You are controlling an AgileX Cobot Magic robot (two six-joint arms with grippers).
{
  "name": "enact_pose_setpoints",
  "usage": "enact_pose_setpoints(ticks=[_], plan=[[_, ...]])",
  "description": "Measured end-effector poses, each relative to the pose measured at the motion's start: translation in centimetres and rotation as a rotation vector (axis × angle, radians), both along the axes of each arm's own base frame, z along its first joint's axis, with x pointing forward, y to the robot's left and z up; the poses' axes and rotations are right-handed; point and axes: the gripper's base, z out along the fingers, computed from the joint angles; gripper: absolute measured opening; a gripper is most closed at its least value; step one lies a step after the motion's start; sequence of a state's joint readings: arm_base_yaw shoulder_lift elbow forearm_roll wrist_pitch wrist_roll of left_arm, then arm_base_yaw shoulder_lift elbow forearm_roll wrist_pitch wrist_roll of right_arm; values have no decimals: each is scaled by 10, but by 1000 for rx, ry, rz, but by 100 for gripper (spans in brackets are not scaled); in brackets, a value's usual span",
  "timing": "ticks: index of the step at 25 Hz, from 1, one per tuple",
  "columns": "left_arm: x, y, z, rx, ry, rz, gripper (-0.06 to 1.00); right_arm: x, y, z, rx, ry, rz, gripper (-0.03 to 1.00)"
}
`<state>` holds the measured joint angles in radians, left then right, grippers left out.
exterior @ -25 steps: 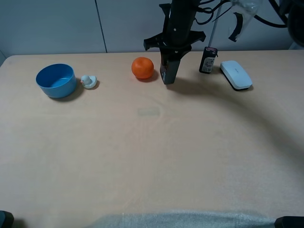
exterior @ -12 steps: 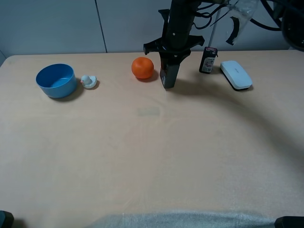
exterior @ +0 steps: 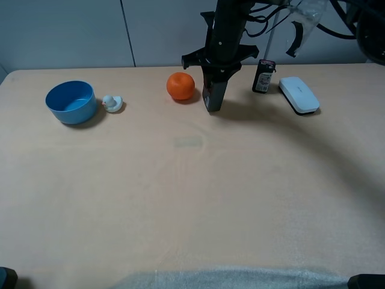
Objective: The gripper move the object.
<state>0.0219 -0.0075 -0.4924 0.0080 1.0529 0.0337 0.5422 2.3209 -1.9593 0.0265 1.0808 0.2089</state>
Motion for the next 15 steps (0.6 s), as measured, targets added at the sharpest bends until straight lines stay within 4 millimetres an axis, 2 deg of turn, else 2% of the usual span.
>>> enact_pose_setpoints(ticks=[7, 15], plan=[[0, 0, 0, 0, 0, 0, 82, 0, 1, -10, -11, 27, 22, 29], [0, 0, 0, 0, 0, 0, 82, -1, 2, -10, 1, 35, 34, 29]])
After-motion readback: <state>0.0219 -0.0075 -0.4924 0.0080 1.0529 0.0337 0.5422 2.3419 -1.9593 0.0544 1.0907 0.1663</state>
